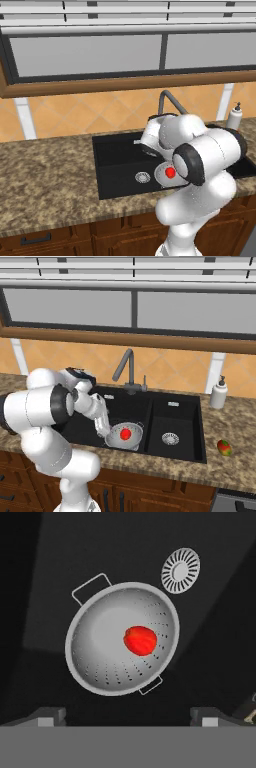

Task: Put the colander in the sink, put the mango, apple in the colander, and turn on the sink faucet and pour water over the colander.

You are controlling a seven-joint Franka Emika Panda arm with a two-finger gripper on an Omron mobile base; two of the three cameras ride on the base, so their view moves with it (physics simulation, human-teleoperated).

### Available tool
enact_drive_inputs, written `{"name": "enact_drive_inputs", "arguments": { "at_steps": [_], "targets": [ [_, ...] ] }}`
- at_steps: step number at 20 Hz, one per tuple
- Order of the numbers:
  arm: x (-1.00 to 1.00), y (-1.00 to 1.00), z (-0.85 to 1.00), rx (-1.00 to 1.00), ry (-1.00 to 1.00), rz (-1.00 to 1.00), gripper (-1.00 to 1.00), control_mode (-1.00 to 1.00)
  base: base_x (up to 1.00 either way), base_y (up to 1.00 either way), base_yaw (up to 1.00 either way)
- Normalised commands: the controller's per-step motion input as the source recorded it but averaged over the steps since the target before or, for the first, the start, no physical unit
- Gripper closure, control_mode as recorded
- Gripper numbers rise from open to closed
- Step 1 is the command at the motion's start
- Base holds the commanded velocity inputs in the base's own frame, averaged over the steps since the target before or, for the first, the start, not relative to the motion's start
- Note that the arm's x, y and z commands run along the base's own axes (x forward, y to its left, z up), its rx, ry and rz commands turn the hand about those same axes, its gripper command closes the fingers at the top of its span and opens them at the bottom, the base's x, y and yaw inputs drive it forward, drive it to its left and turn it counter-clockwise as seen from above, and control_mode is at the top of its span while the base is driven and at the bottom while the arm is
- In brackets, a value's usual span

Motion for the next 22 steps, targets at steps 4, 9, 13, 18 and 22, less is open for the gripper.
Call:
{"name": "enact_drive_inputs", "arguments": {
  "at_steps": [4, 9, 13, 18, 22],
  "targets": [
    [-0.14, 0.26, 1.00, -0.27, 0.08, 0.04, -1.00, -1.00, 0.00, 0.00, 0.00],
    [-0.05, -0.05, 1.00, -0.14, 0.18, 0.10, -1.00, -1.00, 0.00, 0.00, 0.00],
    [0.00, -0.28, 1.00, -0.06, 0.23, 0.20, -1.00, -1.00, 0.00, 0.00, 0.00],
    [-0.28, -0.29, 1.00, -0.09, 0.11, 0.20, -1.00, -1.00, 0.00, 0.00, 0.00],
    [-0.70, -0.30, 0.76, -0.18, 0.04, 0.18, -1.00, -1.00, 0.00, 0.00, 0.00]
  ]
}}
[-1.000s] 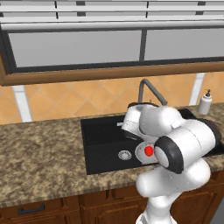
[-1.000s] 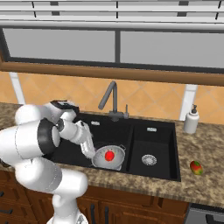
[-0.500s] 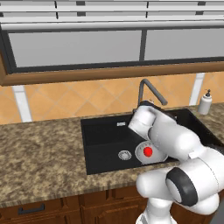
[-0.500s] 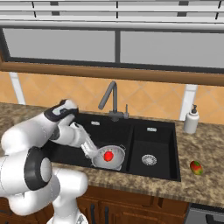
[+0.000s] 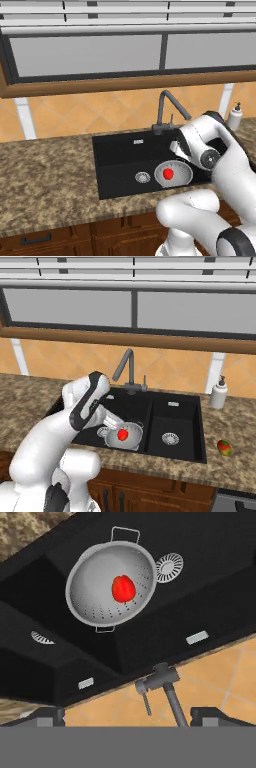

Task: Put the colander in the sink, put the mango, apple in the colander, and turn on the sink faucet and pour water over the colander.

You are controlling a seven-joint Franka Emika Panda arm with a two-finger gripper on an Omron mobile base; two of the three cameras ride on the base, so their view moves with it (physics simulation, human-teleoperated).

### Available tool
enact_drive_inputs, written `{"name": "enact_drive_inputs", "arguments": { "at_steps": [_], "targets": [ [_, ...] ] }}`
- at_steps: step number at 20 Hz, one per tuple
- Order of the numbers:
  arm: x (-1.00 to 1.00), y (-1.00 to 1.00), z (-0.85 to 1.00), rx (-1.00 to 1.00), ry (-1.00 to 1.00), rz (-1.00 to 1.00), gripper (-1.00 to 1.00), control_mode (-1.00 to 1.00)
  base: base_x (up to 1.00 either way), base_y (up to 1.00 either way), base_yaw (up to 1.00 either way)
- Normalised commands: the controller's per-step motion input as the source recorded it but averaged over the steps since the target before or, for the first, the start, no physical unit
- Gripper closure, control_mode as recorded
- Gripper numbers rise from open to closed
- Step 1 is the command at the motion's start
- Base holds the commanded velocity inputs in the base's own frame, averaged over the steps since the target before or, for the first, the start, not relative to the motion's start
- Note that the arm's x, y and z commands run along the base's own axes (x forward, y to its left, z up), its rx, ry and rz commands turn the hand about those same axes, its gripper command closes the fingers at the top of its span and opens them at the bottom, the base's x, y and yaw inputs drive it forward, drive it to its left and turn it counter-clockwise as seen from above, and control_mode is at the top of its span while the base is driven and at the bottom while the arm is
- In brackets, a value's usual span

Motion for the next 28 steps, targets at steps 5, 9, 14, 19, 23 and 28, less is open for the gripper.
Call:
{"name": "enact_drive_inputs", "arguments": {
  "at_steps": [5, 9, 14, 19, 23, 28],
  "targets": [
    [-0.32, -0.64, 0.71, -0.07, 0.10, 0.08, -1.00, -1.00, 0.00, 0.00, 0.00],
    [-0.05, -0.93, 0.65, 0.06, 0.13, 0.00, -1.00, -1.00, 0.00, 0.00, 0.00],
    [-0.04, -0.98, 0.56, 0.17, 0.27, -0.05, -1.00, -1.00, 0.00, 0.00, 0.00],
    [-0.09, -1.00, 0.51, 0.23, 0.27, -0.11, -1.00, -1.00, 0.00, 0.00, 0.00],
    [-0.45, -1.00, 0.30, 0.37, -0.05, -0.12, -1.00, -1.00, 0.00, 0.00, 0.00],
    [-0.38, -0.90, 0.09, 0.19, 0.22, -0.30, -1.00, -1.00, 0.00, 0.00, 0.00]
  ]
}}
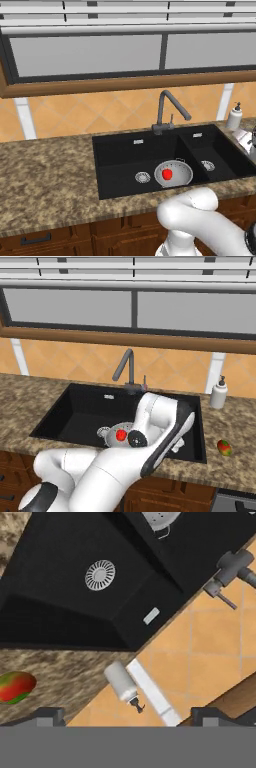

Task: Put the colander in the sink, put the mango, apple in the colander, and turn on the sink faucet and pour water over the colander.

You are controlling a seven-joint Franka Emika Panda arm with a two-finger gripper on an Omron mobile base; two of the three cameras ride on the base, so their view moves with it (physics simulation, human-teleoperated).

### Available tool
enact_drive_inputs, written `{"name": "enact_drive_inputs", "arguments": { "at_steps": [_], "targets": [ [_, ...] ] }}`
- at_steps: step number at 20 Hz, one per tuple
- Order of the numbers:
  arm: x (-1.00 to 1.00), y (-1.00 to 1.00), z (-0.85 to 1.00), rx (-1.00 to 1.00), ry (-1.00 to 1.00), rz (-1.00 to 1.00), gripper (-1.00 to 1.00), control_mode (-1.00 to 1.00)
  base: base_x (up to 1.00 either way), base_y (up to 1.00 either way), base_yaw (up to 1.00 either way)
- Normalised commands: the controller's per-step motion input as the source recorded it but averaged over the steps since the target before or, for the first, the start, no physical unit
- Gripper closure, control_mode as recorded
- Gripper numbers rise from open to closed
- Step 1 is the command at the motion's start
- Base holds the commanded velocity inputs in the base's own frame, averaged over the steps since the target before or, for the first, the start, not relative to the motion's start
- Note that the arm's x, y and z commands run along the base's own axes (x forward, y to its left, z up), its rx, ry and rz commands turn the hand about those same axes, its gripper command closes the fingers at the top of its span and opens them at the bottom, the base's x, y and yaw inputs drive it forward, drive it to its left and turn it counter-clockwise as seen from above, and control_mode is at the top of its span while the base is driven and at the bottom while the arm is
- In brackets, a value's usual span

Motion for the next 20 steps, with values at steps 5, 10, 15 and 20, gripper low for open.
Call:
{"name": "enact_drive_inputs", "arguments": {
  "at_steps": [5, 10, 15, 20],
  "targets": [
    [-0.04, -0.62, 0.41, 0.01, 0.56, -0.35, -1.00, -1.00, 0.00, 0.00, 0.00],
    [0.00, -0.44, 0.45, 0.01, 0.50, -0.39, -1.00, -1.00, 0.00, 0.00, 0.00],
    [-0.29, -0.53, 0.06, 0.06, 0.41, -0.15, -1.00, -1.00, 0.00, 0.00, 0.00],
    [-0.55, -0.74, 0.29, 0.18, 0.17, -0.01, -1.00, -1.00, 0.00, 0.00, 0.00]
  ]
}}
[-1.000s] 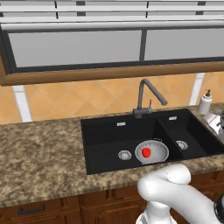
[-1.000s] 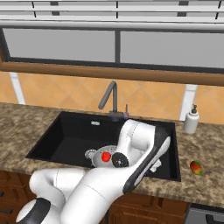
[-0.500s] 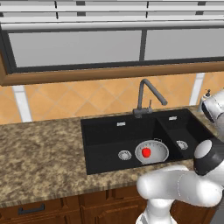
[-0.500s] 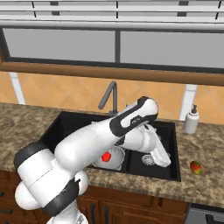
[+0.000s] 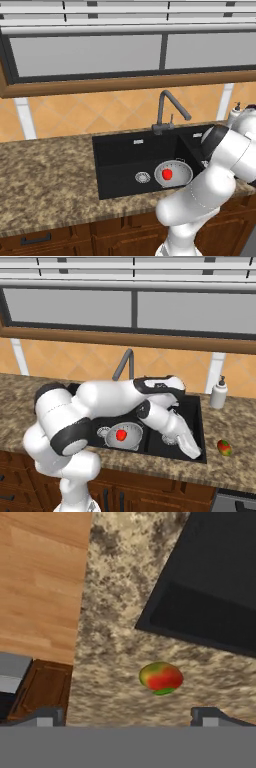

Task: Put the colander in the sink, put the mango, apple in the colander, and turn on the sink faucet and pour water over the colander.

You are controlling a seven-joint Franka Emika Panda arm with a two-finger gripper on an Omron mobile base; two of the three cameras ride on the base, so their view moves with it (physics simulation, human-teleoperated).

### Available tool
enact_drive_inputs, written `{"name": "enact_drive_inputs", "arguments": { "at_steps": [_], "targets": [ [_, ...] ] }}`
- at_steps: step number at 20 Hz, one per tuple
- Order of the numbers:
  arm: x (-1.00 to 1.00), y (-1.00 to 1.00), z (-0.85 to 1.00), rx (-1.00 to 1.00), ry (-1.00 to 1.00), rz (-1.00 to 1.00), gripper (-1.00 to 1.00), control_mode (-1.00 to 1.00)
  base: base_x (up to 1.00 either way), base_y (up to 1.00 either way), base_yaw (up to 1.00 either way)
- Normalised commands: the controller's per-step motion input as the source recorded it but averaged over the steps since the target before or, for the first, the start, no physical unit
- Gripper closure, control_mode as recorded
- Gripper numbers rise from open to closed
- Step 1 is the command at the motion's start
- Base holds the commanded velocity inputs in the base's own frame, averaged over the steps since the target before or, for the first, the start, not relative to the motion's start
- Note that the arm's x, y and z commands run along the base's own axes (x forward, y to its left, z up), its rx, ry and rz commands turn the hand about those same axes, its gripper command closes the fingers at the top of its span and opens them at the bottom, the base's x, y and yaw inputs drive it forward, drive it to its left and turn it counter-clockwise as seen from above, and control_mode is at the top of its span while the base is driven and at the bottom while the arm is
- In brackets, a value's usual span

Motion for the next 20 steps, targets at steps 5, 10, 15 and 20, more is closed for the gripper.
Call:
{"name": "enact_drive_inputs", "arguments": {
  "at_steps": [5, 10, 15, 20],
  "targets": [
    [-0.25, -0.50, 0.71, 0.17, 0.01, 0.08, -1.00, -1.00, 0.00, 0.00, 0.00],
    [-0.01, -0.29, 0.67, 0.06, 0.14, 0.23, -1.00, -1.00, 0.00, 0.00, 0.00],
    [-0.08, -0.32, 0.35, 0.03, 0.24, 0.28, -1.00, -1.00, 0.00, 0.00, 0.00],
    [0.00, -0.17, 0.13, 0.00, 0.33, 0.29, -1.00, -1.00, 0.00, 0.00, 0.00]
  ]
}}
